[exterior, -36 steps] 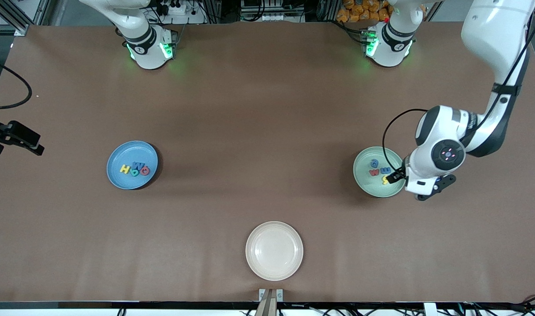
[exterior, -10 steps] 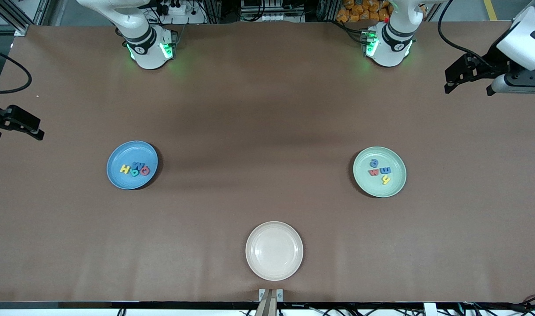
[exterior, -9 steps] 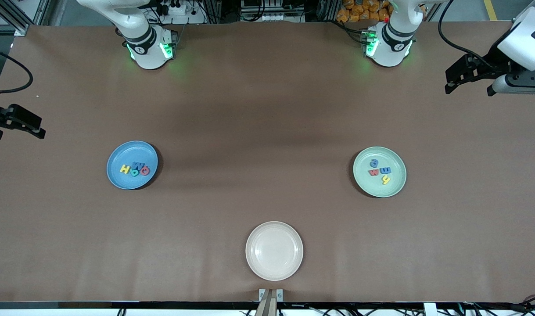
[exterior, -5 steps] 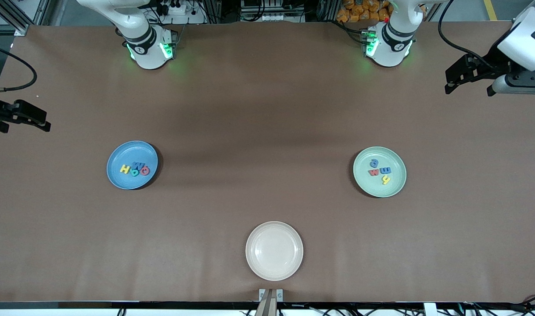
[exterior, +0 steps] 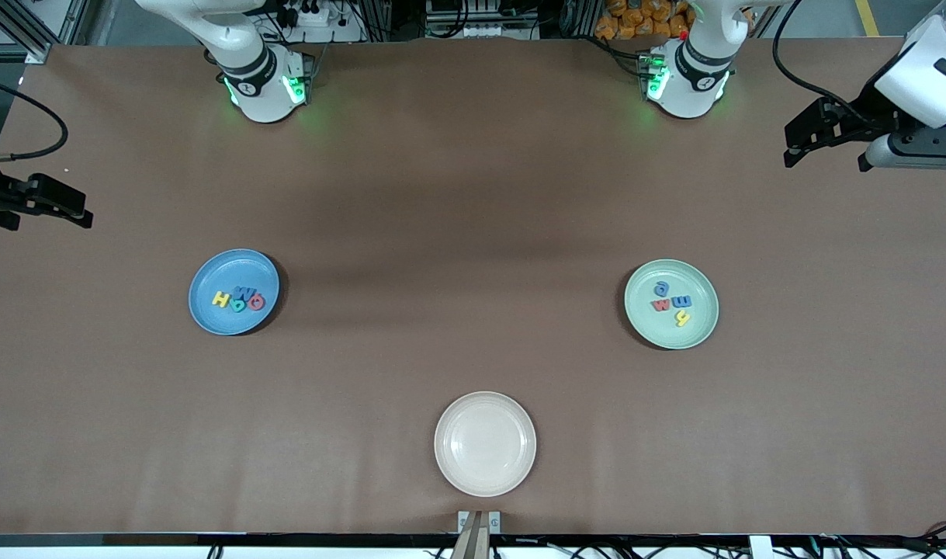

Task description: Sort uppercase to blue plate, lowercase to green plate

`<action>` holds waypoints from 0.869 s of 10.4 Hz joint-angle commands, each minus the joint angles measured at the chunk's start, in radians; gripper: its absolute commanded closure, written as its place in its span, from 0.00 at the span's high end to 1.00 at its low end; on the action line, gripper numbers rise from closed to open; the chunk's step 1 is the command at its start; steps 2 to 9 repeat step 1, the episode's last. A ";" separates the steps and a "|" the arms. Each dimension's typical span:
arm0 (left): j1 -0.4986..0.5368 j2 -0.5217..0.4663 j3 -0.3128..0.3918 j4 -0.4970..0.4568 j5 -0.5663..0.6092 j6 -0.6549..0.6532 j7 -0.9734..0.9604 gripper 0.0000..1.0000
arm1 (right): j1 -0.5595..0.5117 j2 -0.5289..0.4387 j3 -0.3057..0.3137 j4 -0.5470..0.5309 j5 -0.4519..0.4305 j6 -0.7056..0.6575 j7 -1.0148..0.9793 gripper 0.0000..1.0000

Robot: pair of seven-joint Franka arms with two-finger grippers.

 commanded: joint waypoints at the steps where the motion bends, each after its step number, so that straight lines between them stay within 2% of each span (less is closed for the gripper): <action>1: 0.002 0.011 -0.003 0.030 0.011 -0.013 0.015 1.00 | 0.003 0.012 -0.001 0.022 0.000 -0.030 -0.010 1.00; 9: 0.002 0.011 -0.003 0.030 0.011 -0.013 0.015 1.00 | 0.003 0.012 -0.001 0.022 0.000 -0.030 -0.010 1.00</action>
